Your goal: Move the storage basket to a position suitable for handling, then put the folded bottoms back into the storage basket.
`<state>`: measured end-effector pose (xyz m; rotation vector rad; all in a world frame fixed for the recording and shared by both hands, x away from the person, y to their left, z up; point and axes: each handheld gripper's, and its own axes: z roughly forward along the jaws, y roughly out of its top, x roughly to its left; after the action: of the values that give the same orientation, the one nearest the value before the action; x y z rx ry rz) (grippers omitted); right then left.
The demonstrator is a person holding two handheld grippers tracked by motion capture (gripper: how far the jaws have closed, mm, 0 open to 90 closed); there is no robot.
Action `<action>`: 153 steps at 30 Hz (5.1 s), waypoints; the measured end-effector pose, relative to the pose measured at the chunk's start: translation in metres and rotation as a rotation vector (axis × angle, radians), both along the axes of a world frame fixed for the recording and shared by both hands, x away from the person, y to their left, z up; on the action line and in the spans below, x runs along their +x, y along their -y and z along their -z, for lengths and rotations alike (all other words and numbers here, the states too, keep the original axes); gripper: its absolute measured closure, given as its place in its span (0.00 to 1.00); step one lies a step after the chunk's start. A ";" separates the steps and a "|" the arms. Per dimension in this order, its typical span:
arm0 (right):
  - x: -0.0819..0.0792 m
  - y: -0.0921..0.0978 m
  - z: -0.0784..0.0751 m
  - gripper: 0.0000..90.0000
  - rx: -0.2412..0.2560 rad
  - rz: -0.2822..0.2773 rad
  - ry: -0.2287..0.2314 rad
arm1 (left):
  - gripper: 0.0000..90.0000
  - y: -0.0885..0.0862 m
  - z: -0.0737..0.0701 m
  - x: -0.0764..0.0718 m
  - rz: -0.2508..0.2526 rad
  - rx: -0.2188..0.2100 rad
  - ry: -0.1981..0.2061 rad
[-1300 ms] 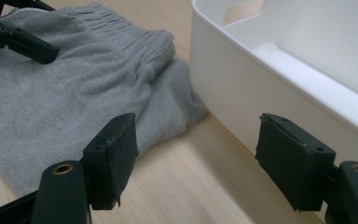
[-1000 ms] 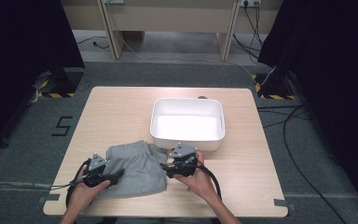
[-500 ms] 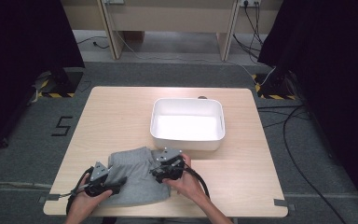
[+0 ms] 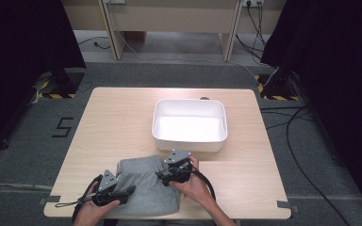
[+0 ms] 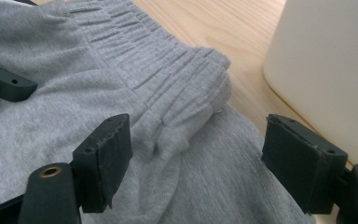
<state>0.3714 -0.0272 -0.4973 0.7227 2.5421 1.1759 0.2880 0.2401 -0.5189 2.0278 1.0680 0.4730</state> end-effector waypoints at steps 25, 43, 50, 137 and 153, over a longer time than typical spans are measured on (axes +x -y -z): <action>0.003 0.019 0.000 0.27 0.025 0.023 -0.024 | 0.28 -0.029 -0.015 -0.023 -0.069 -0.042 -0.067; 0.005 0.019 0.000 0.20 0.026 0.013 -0.045 | 0.24 -0.031 -0.009 -0.046 -0.092 -0.066 -0.108; 0.006 0.017 0.000 0.20 0.021 0.011 -0.047 | 0.23 -0.028 -0.004 -0.050 -0.087 -0.080 -0.125; 0.024 0.045 -0.119 0.86 0.178 -0.120 0.060 | 0.76 0.011 -0.115 -0.011 0.173 -0.160 0.095; 0.069 0.082 -0.169 0.86 0.129 -0.056 0.089 | 0.76 0.051 -0.145 0.047 0.210 -0.213 0.105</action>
<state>0.4403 -0.1094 -0.3281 0.6159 2.4467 1.3690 0.3352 0.1893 -0.3736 1.8793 0.7962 0.3374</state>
